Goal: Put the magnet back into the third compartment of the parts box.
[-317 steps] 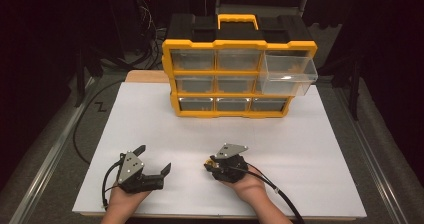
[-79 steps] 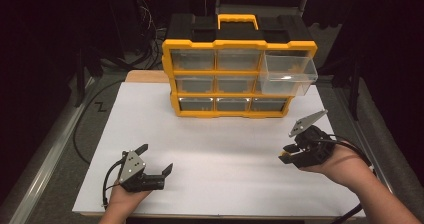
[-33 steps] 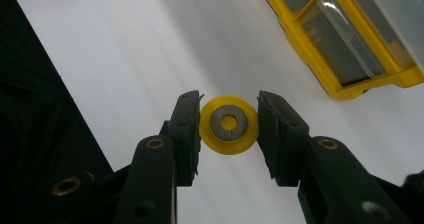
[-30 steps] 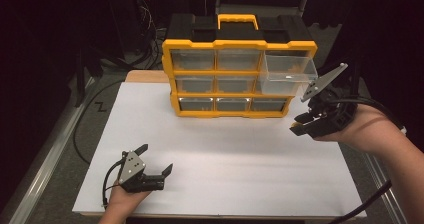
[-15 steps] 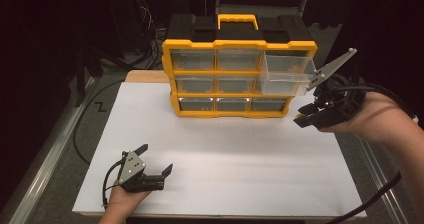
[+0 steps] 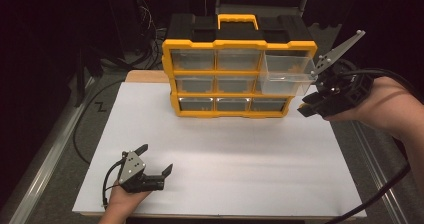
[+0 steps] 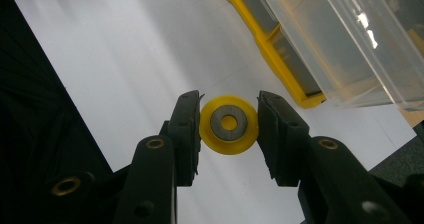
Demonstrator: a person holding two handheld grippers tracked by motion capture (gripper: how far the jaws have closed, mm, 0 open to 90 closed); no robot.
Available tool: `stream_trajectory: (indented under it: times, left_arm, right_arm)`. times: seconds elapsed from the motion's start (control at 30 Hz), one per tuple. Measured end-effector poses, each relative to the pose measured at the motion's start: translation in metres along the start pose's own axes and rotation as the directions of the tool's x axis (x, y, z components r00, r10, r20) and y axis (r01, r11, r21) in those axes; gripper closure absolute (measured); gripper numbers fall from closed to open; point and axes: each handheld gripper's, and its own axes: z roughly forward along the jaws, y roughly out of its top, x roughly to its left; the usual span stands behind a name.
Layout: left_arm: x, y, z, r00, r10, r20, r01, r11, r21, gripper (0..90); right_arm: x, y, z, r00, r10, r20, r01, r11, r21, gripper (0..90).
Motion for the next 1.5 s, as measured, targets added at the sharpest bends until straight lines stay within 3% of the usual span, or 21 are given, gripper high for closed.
stream_trajectory:
  times: [0.77, 1.5]
  left_arm:
    - [0.000, 0.000, -0.001, 0.9999, 0.010, 0.003, -0.010, 0.9999, -0.001, 0.6]
    - [0.000, 0.000, -0.001, 0.9999, 0.015, 0.002, -0.015, 0.9999, 0.000, 0.6]
  right_arm:
    - [-0.013, 0.033, -0.007, 0.9997, -0.006, 0.023, 0.006, 1.000, 0.000, 65.1]
    - [-0.036, 0.059, -0.003, 0.9991, 0.009, 0.042, -0.010, 1.000, 0.012, 65.0]
